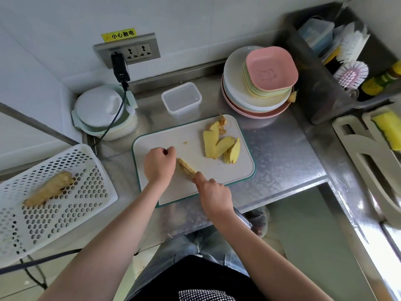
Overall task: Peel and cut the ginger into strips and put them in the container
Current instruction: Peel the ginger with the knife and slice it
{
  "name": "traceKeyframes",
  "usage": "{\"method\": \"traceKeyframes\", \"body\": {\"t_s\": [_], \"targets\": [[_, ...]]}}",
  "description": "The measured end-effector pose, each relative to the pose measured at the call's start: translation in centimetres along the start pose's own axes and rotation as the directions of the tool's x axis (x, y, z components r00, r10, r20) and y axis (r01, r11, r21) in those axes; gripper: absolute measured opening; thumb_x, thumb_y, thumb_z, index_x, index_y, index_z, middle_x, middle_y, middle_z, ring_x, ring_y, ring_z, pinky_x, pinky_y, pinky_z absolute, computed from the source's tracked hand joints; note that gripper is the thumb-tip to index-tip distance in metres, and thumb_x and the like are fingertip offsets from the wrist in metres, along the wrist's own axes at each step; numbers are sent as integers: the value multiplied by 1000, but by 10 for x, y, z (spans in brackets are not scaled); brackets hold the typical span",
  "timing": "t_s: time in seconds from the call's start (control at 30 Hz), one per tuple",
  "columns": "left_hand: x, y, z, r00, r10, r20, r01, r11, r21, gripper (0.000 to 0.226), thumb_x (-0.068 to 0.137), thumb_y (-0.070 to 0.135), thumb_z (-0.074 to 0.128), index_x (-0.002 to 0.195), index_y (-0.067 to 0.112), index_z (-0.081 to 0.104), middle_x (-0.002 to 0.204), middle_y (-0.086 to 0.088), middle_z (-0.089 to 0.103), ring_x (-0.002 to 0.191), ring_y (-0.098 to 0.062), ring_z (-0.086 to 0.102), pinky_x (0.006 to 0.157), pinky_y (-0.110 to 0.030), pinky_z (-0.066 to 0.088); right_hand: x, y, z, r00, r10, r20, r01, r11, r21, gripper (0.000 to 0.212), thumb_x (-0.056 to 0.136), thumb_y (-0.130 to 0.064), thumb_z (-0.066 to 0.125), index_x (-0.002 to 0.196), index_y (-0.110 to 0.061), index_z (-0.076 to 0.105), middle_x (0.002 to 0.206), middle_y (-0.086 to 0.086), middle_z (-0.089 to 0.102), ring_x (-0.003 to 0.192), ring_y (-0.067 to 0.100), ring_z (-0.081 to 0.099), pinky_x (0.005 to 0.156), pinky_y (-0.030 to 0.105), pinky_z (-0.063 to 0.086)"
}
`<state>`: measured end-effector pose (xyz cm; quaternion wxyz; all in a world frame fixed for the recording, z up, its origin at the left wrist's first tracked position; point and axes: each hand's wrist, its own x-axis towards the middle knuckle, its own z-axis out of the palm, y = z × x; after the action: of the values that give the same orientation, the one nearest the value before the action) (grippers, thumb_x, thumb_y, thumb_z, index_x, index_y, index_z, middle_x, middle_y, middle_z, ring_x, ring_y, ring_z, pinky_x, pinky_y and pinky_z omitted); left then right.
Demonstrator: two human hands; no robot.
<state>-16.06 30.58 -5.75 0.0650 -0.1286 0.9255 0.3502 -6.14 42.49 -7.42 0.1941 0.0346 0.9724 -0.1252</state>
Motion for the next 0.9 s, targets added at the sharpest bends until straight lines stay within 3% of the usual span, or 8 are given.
{"method": "traceKeyframes", "body": {"t_s": [0.6,0.67,0.73,0.8,0.83,0.9], "targets": [[5,6,3,1000,31,-7,-31,1000,5,41,83,19,48,47,8,33,42,-1,25,41,-20,23,45,-23,15,3,4,0,1000,18,-4,-18,999,38,13,101,-15,41,112,-15,35,60,0,29,60,31,52,54,33,38],[5,4,4,998,56,-13,-56,998,-9,41,86,23,46,50,5,37,45,-6,33,44,-23,31,45,-26,20,0,5,-3,1000,21,-15,-20,997,74,9,102,-19,39,110,-15,35,62,2,36,63,32,56,55,34,41],[6,-1,3,997,72,-17,-73,990,-117,37,89,25,41,62,1,49,57,-13,51,55,-27,48,49,-32,34,-2,8,-6,997,52,-50,-45,992,118,12,104,-28,33,102,-17,33,68,4,45,60,30,52,55,33,42],[10,-17,3,979,197,46,-189,972,-139,25,90,18,41,86,4,61,84,-11,64,79,-25,59,69,-35,46,-3,15,-10,988,127,-93,-107,975,196,20,104,-36,28,96,-18,29,69,6,51,58,29,48,53,32,39],[13,-24,2,938,323,128,-320,946,-46,22,90,13,44,101,6,63,100,-9,63,93,-23,58,81,-35,46,-2,18,-11,981,164,-103,-137,963,232,22,104,-38,27,94,-18,29,69,7,53,58,29,47,53,32,38],[17,-41,5,766,537,353,-608,784,127,34,83,6,56,116,8,62,119,-7,58,111,-23,53,95,-36,43,-1,26,-13,974,203,-100,-173,952,253,25,104,-39,26,92,-18,29,70,8,55,57,29,46,53,33,38]]}}
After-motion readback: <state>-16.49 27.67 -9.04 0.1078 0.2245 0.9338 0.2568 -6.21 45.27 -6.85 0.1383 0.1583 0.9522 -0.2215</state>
